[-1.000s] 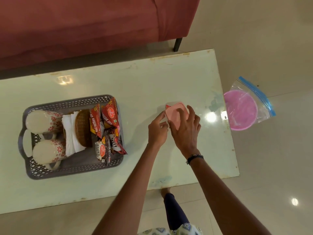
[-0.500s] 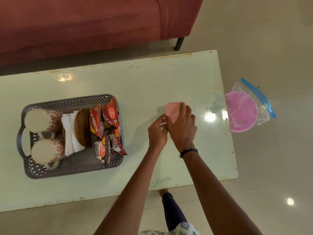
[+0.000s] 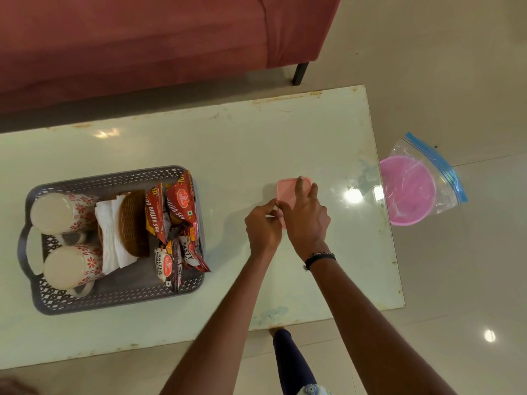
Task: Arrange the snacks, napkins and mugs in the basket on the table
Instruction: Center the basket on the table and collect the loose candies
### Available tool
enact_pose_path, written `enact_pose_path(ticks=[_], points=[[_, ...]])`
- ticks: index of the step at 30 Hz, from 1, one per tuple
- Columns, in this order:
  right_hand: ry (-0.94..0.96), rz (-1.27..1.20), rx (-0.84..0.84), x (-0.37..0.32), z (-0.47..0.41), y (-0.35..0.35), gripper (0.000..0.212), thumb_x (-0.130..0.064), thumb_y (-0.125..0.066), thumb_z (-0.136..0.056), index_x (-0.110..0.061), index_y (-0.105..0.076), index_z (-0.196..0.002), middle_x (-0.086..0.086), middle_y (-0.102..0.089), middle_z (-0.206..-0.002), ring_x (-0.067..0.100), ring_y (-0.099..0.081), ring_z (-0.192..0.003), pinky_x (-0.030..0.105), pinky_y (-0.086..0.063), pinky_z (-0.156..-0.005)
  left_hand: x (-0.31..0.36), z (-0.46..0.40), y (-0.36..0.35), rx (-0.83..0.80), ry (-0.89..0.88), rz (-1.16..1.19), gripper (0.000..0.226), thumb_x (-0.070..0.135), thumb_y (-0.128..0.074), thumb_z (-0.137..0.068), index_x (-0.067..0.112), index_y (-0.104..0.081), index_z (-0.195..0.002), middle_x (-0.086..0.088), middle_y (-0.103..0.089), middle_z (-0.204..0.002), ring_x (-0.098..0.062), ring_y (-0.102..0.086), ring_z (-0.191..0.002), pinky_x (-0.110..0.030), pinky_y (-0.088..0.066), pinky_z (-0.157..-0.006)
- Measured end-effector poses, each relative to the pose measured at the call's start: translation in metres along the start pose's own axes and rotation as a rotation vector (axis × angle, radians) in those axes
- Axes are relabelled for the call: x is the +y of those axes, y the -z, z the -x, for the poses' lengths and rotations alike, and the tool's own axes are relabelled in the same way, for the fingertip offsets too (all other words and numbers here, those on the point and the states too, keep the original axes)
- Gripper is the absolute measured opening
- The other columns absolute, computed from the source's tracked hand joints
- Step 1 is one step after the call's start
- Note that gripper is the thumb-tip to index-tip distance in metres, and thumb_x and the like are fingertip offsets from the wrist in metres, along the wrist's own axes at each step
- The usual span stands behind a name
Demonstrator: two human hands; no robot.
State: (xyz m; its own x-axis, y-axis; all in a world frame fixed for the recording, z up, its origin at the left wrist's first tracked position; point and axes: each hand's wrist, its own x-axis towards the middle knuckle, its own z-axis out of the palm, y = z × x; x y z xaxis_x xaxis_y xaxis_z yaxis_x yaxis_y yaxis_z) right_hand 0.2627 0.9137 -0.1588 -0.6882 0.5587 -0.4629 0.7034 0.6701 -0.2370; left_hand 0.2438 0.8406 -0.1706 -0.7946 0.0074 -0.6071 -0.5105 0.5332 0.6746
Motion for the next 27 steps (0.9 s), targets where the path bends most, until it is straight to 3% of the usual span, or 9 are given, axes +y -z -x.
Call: enact_pose_path(ticks=[2, 6, 8, 10, 13, 17, 23, 27], points=[[0.003, 0.002, -0.003, -0.001, 0.000, 0.001, 0.064, -0.043, -0.046, -0.095, -0.017, -0.017, -0.146, 0.015, -0.027, -0.151, 0.038, -0.059, -0.109, 0.041, -0.052, -0.084, 0.002, 0.001, 0.001, -0.003, 0.000, -0.006, 0.016, 0.009, -0.055, -0.092, 0.006, -0.070, -0.098, 0.001, -0.063, -0.083, -0.006, -0.056, -0.062, -0.006, -0.047, -0.059], [0.059, -0.071, 0.024, 0.008, 0.001, 0.002, 0.066, -0.046, -0.051, -0.092, -0.022, -0.022, -0.146, 0.009, -0.037, -0.148, 0.036, -0.062, -0.105, 0.041, -0.053, -0.082, 0.008, 0.004, 0.005, -0.064, 0.030, -0.024, 0.020, 0.001, -0.056, -0.087, 0.012, -0.068, -0.099, -0.008, -0.068, -0.090, -0.024, -0.064, -0.077, -0.034, -0.057, -0.077], [0.049, -0.296, 0.007, 0.023, 0.003, 0.001, 0.065, -0.038, -0.057, -0.091, -0.028, -0.024, -0.146, 0.005, -0.047, -0.143, 0.032, -0.062, -0.108, 0.042, -0.053, -0.087, 0.006, 0.007, 0.011, -0.100, 0.031, -0.043, 0.025, -0.001, -0.056, -0.083, 0.010, -0.064, -0.105, -0.011, -0.069, -0.098, -0.027, -0.066, -0.087, -0.041, -0.057, -0.081], [-0.074, -0.693, -0.076, 0.040, 0.009, -0.001, 0.067, -0.024, -0.059, -0.091, -0.027, -0.023, -0.146, 0.006, -0.055, -0.138, 0.027, -0.062, -0.112, 0.043, -0.053, -0.094, 0.003, 0.011, 0.018, -0.114, 0.019, -0.060, 0.024, 0.000, -0.057, -0.083, 0.008, -0.061, -0.105, -0.012, -0.067, -0.103, -0.027, -0.065, -0.093, -0.044, -0.057, -0.082], [-0.191, -0.984, -0.198, 0.051, 0.028, -0.007, 0.042, -0.009, -0.058, -0.089, -0.018, -0.049, -0.129, 0.007, -0.063, -0.127, 0.025, -0.065, -0.105, 0.039, -0.058, -0.084, -0.010, 0.019, 0.033, -0.114, -0.015, -0.084, 0.022, 0.003, -0.056, -0.084, 0.008, -0.057, -0.105, -0.012, -0.064, -0.109, -0.026, -0.062, -0.097, -0.041, -0.055, -0.084], [-0.141, -1.027, -0.224, 0.029, 0.053, -0.025, 0.025, -0.002, -0.061, -0.087, -0.005, -0.061, -0.112, 0.015, -0.064, -0.115, 0.030, -0.064, -0.104, 0.032, -0.060, -0.077, -0.036, 0.032, 0.062, -0.004, -0.048, -0.059, 0.025, 0.002, -0.051, -0.088, 0.006, -0.056, -0.111, -0.012, -0.062, -0.115, -0.026, -0.060, -0.105, -0.029, -0.050, -0.081], [-0.146, -0.974, -0.172, -0.030, 0.049, -0.052, 0.023, 0.001, -0.059, -0.086, -0.005, -0.064, -0.107, 0.019, -0.063, -0.113, 0.030, -0.064, -0.100, 0.046, -0.057, -0.086, -0.053, 0.030, 0.087, -0.031, -0.099, -0.091, 0.060, 0.004, -0.050, -0.090, 0.010, -0.025, -0.145, -0.010, -0.040, -0.146, -0.023, -0.038, -0.135, -0.045, -0.036, -0.111], [-0.162, -0.950, -0.141, -0.045, 0.048, -0.060, 0.026, 0.003, -0.057, -0.085, -0.005, -0.064, -0.109, 0.018, -0.063, -0.114, 0.029, -0.065, -0.098, 0.044, -0.057, -0.086, -0.055, 0.033, 0.092, -0.064, -0.097, -0.210, 0.068, 0.008, -0.048, -0.093, 0.008, -0.009, -0.149, -0.010, -0.018, -0.157, -0.025, -0.019, -0.144, -0.040, -0.024, -0.118]])
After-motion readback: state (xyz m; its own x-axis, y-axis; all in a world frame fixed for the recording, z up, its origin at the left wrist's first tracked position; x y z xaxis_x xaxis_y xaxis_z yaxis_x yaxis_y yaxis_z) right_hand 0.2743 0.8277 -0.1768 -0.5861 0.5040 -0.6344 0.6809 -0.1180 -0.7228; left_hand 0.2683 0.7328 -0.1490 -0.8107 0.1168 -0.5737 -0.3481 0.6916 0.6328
